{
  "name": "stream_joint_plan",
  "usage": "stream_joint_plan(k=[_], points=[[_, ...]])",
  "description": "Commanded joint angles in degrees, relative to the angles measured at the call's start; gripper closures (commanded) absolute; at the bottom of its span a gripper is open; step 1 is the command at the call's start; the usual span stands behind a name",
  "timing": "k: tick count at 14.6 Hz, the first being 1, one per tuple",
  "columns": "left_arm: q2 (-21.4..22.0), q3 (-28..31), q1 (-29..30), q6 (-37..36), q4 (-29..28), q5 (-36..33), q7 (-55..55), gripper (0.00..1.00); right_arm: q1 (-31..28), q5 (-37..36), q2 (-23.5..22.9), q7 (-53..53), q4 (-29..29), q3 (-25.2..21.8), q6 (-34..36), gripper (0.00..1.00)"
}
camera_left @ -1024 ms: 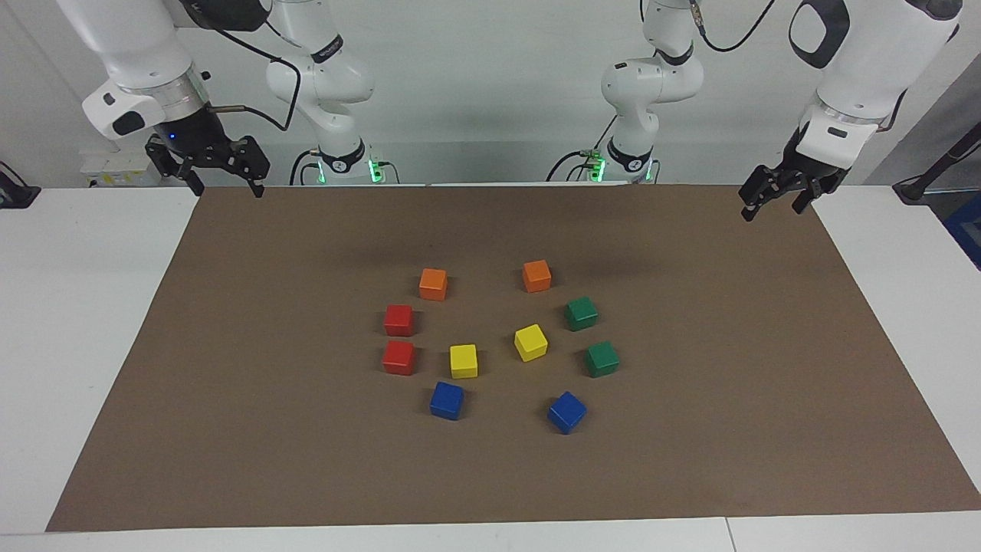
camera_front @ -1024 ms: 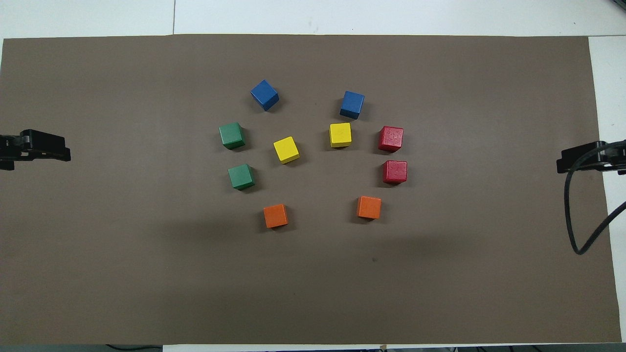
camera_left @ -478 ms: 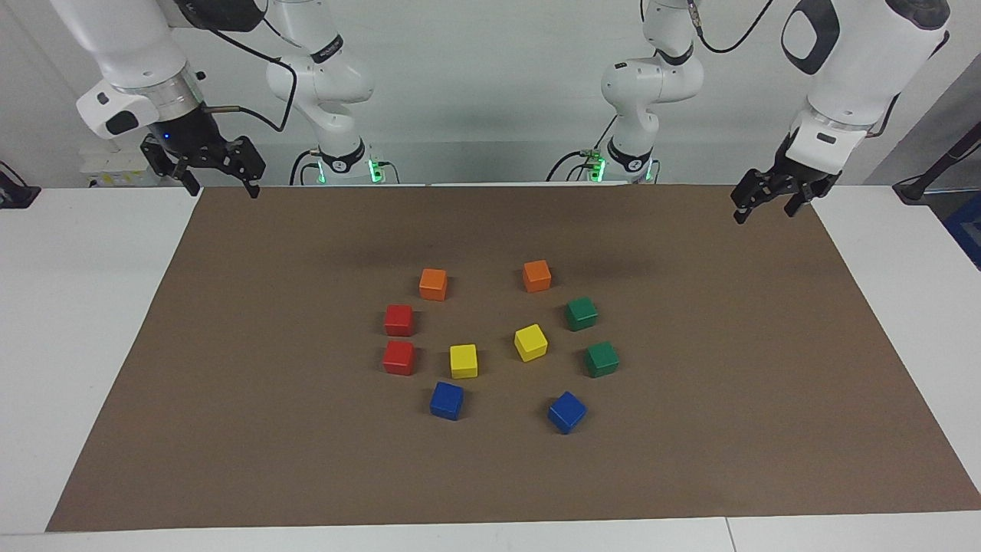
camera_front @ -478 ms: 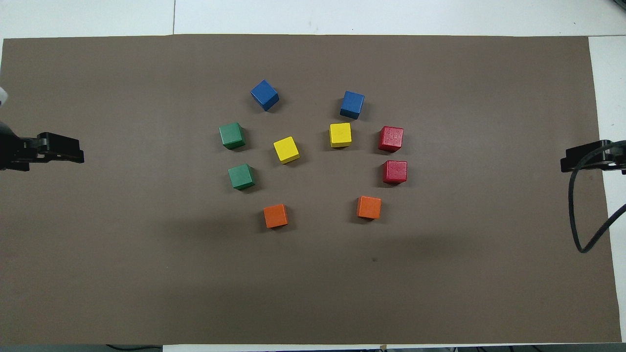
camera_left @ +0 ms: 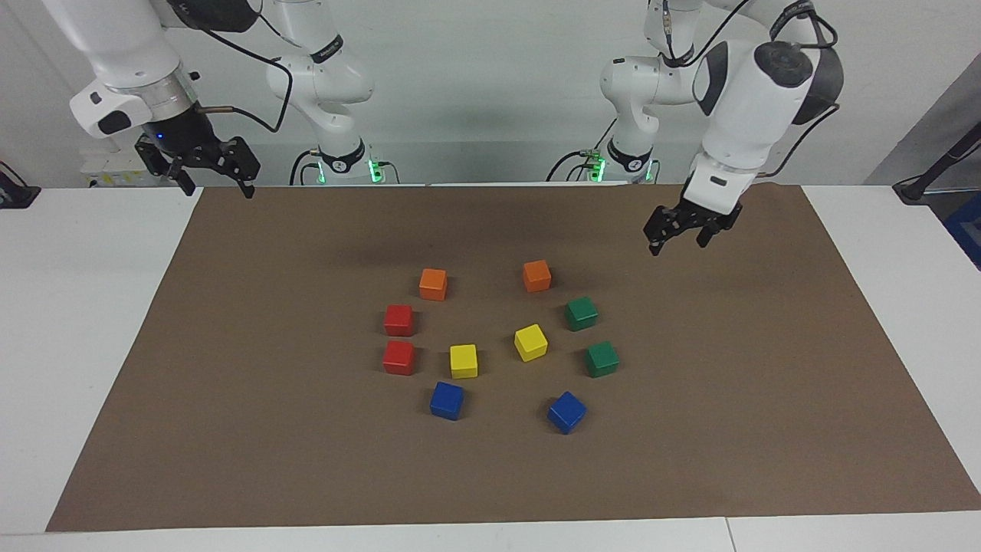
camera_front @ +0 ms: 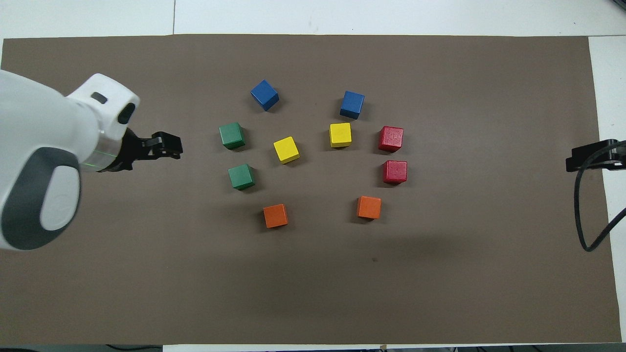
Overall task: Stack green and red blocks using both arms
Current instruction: 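Grasp a green cube with the left gripper while the right gripper grasps red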
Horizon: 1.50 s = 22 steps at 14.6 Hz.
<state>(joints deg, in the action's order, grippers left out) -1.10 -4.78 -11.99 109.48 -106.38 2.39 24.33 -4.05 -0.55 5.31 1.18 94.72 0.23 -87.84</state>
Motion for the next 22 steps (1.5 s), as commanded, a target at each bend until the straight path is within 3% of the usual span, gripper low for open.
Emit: stream_joint_plan(k=[1, 6, 9, 12, 15, 17, 20, 22], points=[[-6.0, 1.09, -3.99, 5.11, 0.12, 1.12, 3.96, 0.0, -0.52, 0.38, 1.45, 0.4, 2.4, 0.47, -1.02, 0.0], [-12.25, 1.17, -9.01, 11.89, -0.85, 0.86, 11.0, 0.0, 0.01, 0.38, 2.16, 0.48, 3.55, 1.26, -1.54, 0.0], [-14.28, 1.26, -10.86, 12.33, -1.11, -0.27, 12.76, 0.0, 4.56, 0.99, 1.64, 7.92, 5.82, 1.53, -7.32, 0.0], [-14.2, 1.26, -10.77, 14.87, -3.91, -1.42, 13.02, 0.0, 10.72, 1.08, -2.31, 15.67, 6.45, 1.53, -13.47, 0.0], [-14.28, 1.26, -10.77, 22.86, -8.22, -1.42, 15.31, 0.0, 16.08, 1.08, -8.45, 22.18, 6.8, 1.44, -20.32, 0.0], [-14.55, 1.26, -10.77, 23.41, -8.32, -1.42, 15.31, 0.0, 16.71, 1.08, -12.33, 22.99, 7.93, 1.44, -26.12, 0.0], [-15.51, 1.26, -10.68, 24.29, -8.32, -1.42, 15.31, 0.0, 17.58, 1.08, -13.83, 24.65, 13.37, 1.53, -36.06, 0.0], [-15.95, 1.26, -10.68, 24.64, -8.32, -1.42, 15.31, 0.0, 18.55, 1.08, -15.15, 28.5, 15.31, 1.53, -39.06, 0.0]])
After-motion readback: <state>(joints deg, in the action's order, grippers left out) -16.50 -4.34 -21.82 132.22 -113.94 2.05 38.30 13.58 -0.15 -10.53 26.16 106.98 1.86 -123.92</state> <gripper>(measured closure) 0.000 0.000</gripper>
